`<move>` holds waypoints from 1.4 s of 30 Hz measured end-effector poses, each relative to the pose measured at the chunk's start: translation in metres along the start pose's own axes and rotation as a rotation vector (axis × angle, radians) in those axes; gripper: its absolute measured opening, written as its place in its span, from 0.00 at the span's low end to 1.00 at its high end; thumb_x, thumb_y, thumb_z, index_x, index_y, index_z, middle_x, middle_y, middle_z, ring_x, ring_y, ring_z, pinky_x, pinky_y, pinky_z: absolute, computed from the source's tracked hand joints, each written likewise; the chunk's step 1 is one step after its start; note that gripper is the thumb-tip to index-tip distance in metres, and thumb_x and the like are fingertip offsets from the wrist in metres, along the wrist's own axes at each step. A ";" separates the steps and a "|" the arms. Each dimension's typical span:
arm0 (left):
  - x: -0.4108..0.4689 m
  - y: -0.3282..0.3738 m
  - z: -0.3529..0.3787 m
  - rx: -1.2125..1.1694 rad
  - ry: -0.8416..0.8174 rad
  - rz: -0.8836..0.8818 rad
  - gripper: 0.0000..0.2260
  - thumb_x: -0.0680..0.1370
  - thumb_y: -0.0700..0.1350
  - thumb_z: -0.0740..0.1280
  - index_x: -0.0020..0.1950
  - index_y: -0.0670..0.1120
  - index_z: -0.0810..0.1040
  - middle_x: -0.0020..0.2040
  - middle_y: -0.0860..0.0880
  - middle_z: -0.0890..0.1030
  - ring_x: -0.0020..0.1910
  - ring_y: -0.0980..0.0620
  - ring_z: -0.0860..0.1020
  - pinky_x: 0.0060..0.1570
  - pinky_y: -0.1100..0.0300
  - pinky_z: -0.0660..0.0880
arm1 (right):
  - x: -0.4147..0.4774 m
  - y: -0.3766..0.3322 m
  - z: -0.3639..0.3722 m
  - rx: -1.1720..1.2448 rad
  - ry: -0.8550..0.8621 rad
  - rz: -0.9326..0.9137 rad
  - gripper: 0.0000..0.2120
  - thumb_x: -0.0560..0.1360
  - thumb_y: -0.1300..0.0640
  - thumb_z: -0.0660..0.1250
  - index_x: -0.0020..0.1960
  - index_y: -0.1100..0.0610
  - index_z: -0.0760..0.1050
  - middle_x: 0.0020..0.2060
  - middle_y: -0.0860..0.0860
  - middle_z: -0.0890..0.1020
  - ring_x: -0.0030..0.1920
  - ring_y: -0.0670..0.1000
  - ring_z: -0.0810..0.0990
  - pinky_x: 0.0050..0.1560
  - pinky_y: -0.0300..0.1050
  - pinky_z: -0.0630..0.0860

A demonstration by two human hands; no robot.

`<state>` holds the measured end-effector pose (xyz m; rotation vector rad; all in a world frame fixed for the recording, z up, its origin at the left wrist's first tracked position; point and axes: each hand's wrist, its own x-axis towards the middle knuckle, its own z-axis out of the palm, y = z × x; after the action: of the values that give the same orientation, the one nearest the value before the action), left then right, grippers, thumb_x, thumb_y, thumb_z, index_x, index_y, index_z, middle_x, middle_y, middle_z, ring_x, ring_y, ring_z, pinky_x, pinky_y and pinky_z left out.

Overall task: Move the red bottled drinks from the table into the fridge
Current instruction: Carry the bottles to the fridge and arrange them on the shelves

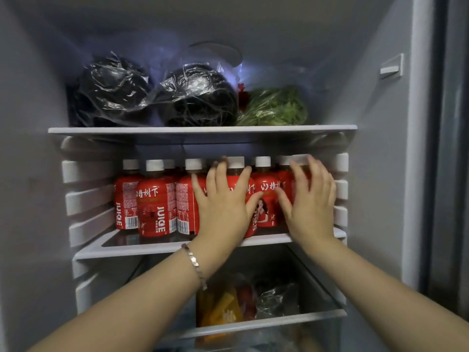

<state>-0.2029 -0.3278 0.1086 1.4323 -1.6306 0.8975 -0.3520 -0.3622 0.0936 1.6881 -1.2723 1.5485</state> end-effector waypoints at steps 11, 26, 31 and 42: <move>-0.018 -0.026 -0.010 0.010 -0.259 -0.102 0.40 0.72 0.68 0.58 0.71 0.67 0.31 0.76 0.46 0.36 0.73 0.37 0.32 0.66 0.30 0.37 | -0.003 -0.036 0.000 -0.261 -0.467 0.022 0.30 0.77 0.37 0.47 0.76 0.43 0.45 0.77 0.52 0.50 0.71 0.68 0.32 0.65 0.75 0.41; -0.020 -0.021 -0.018 0.068 -0.429 -0.078 0.40 0.77 0.66 0.51 0.66 0.50 0.21 0.77 0.42 0.37 0.74 0.37 0.33 0.68 0.32 0.43 | -0.005 -0.034 -0.031 -0.252 -0.531 -0.030 0.28 0.74 0.55 0.64 0.72 0.52 0.61 0.76 0.53 0.50 0.76 0.55 0.40 0.71 0.63 0.46; -0.015 -0.012 -0.044 0.079 -0.599 -0.097 0.40 0.78 0.63 0.54 0.75 0.49 0.30 0.77 0.44 0.38 0.75 0.39 0.36 0.70 0.35 0.44 | -0.003 -0.041 -0.061 -0.211 -0.535 0.038 0.21 0.74 0.57 0.63 0.67 0.57 0.68 0.70 0.56 0.63 0.71 0.58 0.57 0.69 0.52 0.59; -0.099 -0.035 -0.161 -0.062 -0.888 -0.597 0.09 0.78 0.46 0.62 0.42 0.42 0.75 0.33 0.48 0.77 0.28 0.52 0.77 0.28 0.63 0.73 | -0.033 -0.120 -0.098 0.017 -1.098 -0.330 0.10 0.75 0.53 0.62 0.54 0.55 0.77 0.52 0.54 0.79 0.51 0.56 0.78 0.45 0.45 0.73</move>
<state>-0.1454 -0.1447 0.0940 2.2734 -1.5967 -0.1799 -0.2897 -0.2176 0.1087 2.7137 -1.2923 0.3642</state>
